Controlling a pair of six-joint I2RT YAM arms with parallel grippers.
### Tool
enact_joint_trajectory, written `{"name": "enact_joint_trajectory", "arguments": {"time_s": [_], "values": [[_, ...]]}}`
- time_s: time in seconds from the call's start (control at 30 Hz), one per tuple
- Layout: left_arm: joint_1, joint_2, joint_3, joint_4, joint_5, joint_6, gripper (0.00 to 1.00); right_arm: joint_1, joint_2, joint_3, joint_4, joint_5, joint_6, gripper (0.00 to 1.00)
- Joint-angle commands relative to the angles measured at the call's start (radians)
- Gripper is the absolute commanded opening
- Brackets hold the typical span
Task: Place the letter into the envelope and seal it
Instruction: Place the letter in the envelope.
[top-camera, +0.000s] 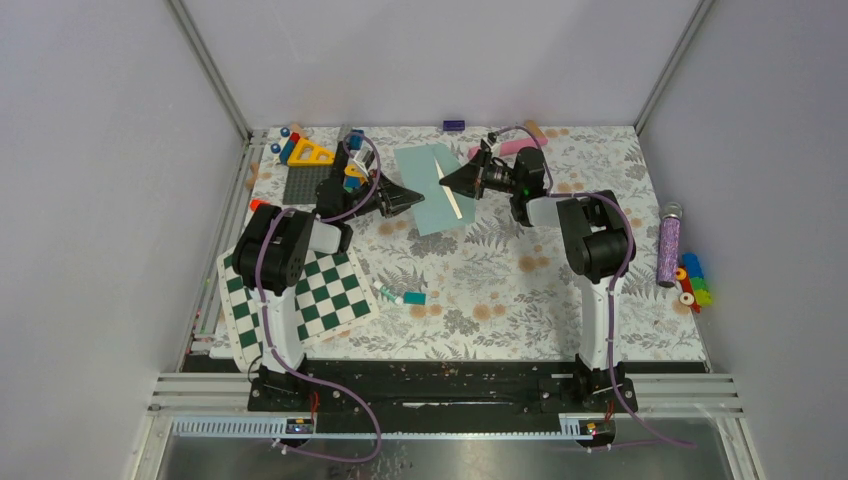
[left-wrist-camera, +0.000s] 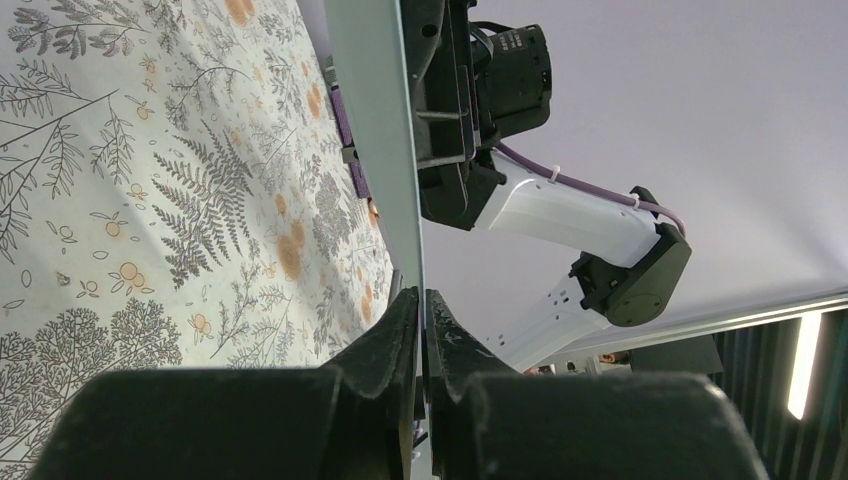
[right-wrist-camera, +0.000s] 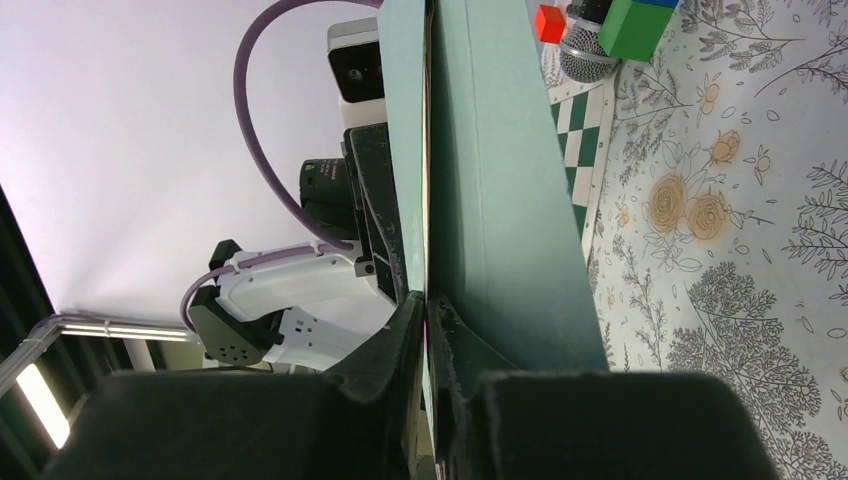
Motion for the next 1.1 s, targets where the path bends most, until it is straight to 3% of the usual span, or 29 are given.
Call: {"name": "enact_joint_trajectory", "arguments": {"time_s": [0.0, 0.1, 0.2, 0.5, 1.07], "values": [[-0.003, -0.029, 0.000, 0.074, 0.005, -0.001, 0.05, -0.005, -0.067, -0.001, 0.056, 0.021, -0.009, 0.17], [-0.003, -0.028, 0.000, 0.074, 0.005, -0.002, 0.05, -0.006, -0.068, -0.001, 0.060, 0.023, -0.001, 0.25], [-0.002, -0.029, 0.000, 0.074, 0.005, -0.002, 0.05, -0.011, -0.065, -0.005, 0.063, 0.026, 0.003, 0.26], [-0.003, -0.030, -0.001, 0.074, 0.003, -0.003, 0.05, -0.013, -0.068, -0.023, 0.074, 0.050, 0.018, 0.00], [-0.003, -0.035, -0.006, 0.075, -0.001, -0.004, 0.05, -0.029, -0.114, -0.080, 0.087, 0.122, -0.001, 0.00]]}}
